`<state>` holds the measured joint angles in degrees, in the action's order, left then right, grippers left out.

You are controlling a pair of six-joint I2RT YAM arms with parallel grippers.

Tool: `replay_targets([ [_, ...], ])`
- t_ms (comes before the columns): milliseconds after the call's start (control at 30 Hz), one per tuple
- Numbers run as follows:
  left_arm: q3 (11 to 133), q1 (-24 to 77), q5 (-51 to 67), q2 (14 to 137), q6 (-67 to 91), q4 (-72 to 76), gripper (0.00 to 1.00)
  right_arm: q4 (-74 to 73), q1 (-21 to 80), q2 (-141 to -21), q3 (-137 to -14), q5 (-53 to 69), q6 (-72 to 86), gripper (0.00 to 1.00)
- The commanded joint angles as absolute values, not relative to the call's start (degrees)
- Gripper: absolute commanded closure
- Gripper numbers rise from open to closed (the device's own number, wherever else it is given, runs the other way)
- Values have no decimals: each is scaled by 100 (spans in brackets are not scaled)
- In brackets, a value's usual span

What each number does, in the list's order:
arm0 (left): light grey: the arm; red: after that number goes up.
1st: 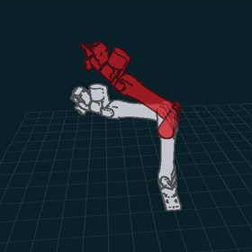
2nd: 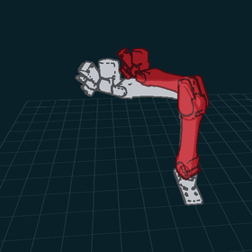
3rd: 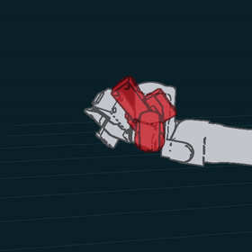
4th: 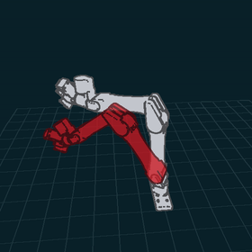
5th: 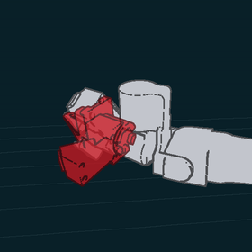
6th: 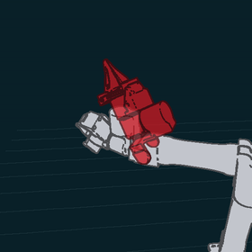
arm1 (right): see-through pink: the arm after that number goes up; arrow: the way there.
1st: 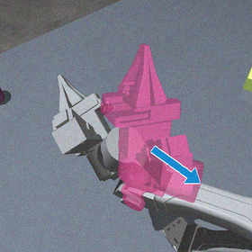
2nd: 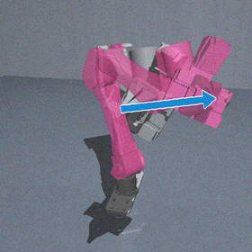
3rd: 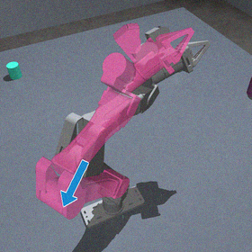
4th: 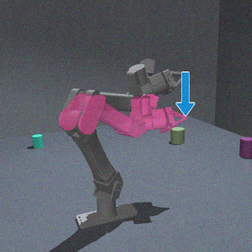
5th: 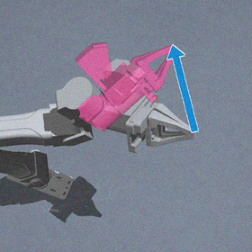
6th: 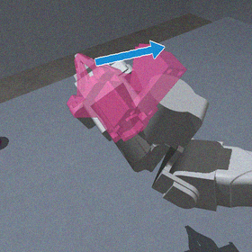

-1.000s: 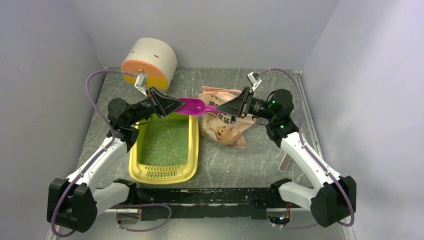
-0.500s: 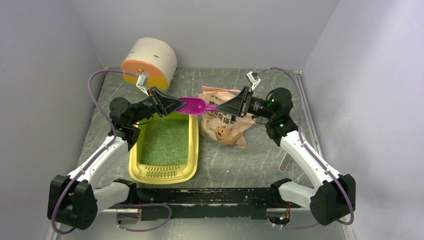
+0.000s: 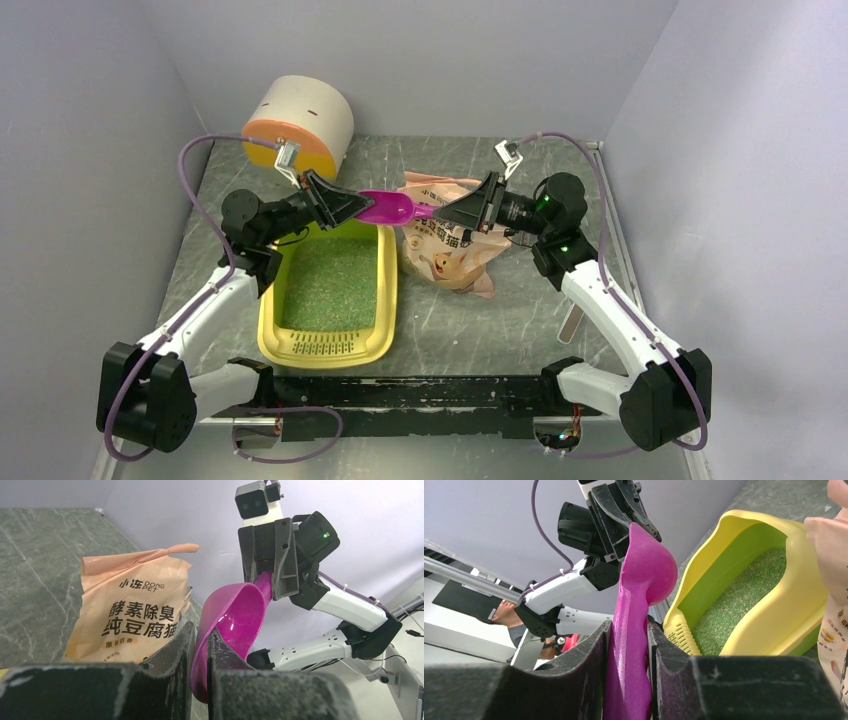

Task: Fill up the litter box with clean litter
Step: Pick up the spatula from the center of the board.

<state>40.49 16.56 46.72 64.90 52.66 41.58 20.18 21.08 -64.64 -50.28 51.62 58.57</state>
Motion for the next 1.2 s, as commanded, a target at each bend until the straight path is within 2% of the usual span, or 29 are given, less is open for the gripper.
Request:
replay_targets([
  [0,4321,1819,4910,6545,5055,4333,95,1926,2182,-6437,-5229,5174,5740,89],
  [133,4425,1819,5007,6636,5041,4389,95,1991,2183,-6401,-5219,5216,5733,90],
  [233,4552,1819,5139,6721,4968,4353,95,1918,2185,-6394,-5238,5229,5670,84],
  [433,4592,1819,5214,6833,5041,4488,95,2210,2183,-6353,-5120,5238,5828,85],
  [600,4571,1819,5290,6889,5123,4631,95,2085,2176,-6363,-5165,5192,5771,65],
  [933,4602,1819,5420,6960,5129,4665,95,2101,2174,-6396,-5152,5133,5772,55],
  [1000,4605,1819,5446,6984,5143,4681,95,2158,2168,-6406,-5147,5133,5799,59],
  [1100,4589,1819,5456,7017,5199,4754,95,2160,2173,-6414,-5155,5133,5782,74],
  [1167,4579,1828,5480,7031,5228,4815,95,2071,2171,-6397,-5167,5089,5724,80],
])
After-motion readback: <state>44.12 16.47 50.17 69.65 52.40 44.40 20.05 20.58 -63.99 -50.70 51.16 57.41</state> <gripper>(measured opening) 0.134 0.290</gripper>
